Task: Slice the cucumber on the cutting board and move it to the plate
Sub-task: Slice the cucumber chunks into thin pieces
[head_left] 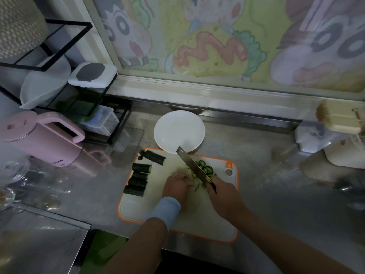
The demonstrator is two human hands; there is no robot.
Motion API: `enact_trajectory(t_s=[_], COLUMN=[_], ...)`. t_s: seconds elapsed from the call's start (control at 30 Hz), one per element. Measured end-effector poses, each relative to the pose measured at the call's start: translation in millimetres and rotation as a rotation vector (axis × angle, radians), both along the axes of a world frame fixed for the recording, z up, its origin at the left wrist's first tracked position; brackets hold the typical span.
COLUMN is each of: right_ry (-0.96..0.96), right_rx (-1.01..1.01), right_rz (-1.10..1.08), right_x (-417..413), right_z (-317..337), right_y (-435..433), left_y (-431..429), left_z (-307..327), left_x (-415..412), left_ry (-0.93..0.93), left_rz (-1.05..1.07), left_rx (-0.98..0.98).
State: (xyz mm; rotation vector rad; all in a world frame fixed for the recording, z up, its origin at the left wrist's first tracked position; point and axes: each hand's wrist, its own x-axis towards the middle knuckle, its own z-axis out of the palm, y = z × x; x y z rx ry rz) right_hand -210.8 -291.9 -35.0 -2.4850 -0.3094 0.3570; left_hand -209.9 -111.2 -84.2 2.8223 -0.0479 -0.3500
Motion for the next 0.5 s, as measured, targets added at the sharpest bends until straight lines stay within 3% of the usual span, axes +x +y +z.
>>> enact_trajectory(t_s=[0.17, 0.27, 0.33, 0.5], right_ry=[0.079, 0.196, 0.303, 0.647], right_rx=[0.010, 0.077, 0.176, 0.512], right_rz=[-0.056, -0.115, -0.172, -0.373], right_x=[7, 10, 13, 19], right_z=[1, 7, 10, 19], right_y=[-1, 5, 9, 14], left_y=[2, 4, -2, -23], left_z=[24, 35, 37, 45], left_x=[13, 11, 12, 15], left_ry=[0.041, -0.023, -0.009, 0.425], left_rz=[0.490, 0.571, 0.637, 0.941], left_rx=[-0.440, -0.475, -0.605, -1.475])
